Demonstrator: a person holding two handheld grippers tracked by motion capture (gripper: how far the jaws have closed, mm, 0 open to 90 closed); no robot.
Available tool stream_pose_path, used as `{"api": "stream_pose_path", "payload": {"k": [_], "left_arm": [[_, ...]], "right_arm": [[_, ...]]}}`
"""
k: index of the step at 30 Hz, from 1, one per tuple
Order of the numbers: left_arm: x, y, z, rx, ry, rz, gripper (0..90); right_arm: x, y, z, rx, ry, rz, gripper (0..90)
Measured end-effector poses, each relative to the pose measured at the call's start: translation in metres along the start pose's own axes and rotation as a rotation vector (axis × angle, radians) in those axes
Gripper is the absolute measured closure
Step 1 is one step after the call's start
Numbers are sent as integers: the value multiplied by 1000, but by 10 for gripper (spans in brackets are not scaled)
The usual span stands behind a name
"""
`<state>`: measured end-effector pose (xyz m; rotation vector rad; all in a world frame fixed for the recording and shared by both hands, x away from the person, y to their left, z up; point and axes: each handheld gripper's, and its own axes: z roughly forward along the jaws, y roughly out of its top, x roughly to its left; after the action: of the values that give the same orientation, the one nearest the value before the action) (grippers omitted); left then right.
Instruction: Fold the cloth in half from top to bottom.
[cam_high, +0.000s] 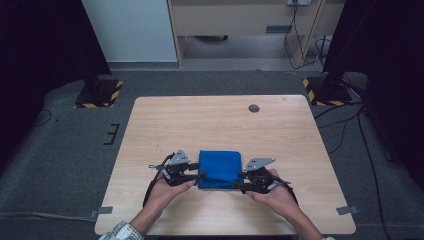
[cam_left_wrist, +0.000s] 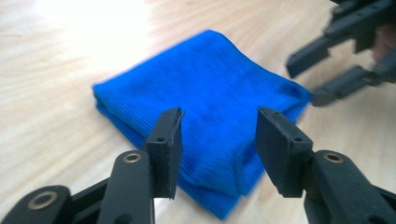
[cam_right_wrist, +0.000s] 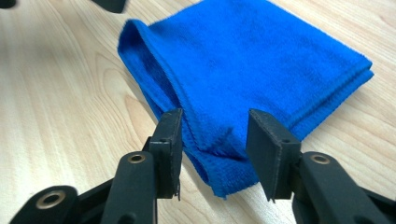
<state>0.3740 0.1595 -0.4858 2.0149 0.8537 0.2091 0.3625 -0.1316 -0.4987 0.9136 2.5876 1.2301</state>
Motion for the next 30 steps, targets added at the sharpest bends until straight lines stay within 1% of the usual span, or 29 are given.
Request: {"api": "stream_pose_path", "payload": {"k": [2,5,6,8,10,12,14,17,18,21,22,24,26,29,30], "left_arm": [[1,0,3,-1,10,-6,503],[3,-2,8,27,36,9,499],[3,-3,9,37,36,12,496],[3,-8,11,58,44,21,496],[2,-13,13,78,49,33,493],[0,-17,14,96,59,47,485],[-1,-21,15,109,58,56,477],[-2,-23,16,122,66,74,463],[-1,-23,16,117,67,70,459],[0,-19,14,97,67,59,412],[0,-16,12,87,69,58,387],[2,-11,9,68,72,60,342],[6,-6,8,66,77,62,286],[13,2,4,64,90,42,212],[16,4,3,62,98,36,191]], "right_arm": [[0,3,-1,-14,-4,9,527],[-2,8,-1,-35,-9,21,498],[-2,9,0,-38,-24,24,489],[-5,10,4,-29,-63,17,451],[-9,10,10,-27,-92,30,428],[-11,8,17,-14,-123,32,401],[-13,5,22,5,-137,35,390],[-11,0,27,39,-147,15,371],[-10,-1,28,49,-146,9,366],[-9,-1,27,39,-150,10,327],[-10,1,26,32,-153,13,306],[-12,4,24,5,-164,4,253],[-16,10,20,-10,-175,15,201],[-23,18,15,-52,-204,28,145],[-26,21,13,-55,-210,38,131]]}}
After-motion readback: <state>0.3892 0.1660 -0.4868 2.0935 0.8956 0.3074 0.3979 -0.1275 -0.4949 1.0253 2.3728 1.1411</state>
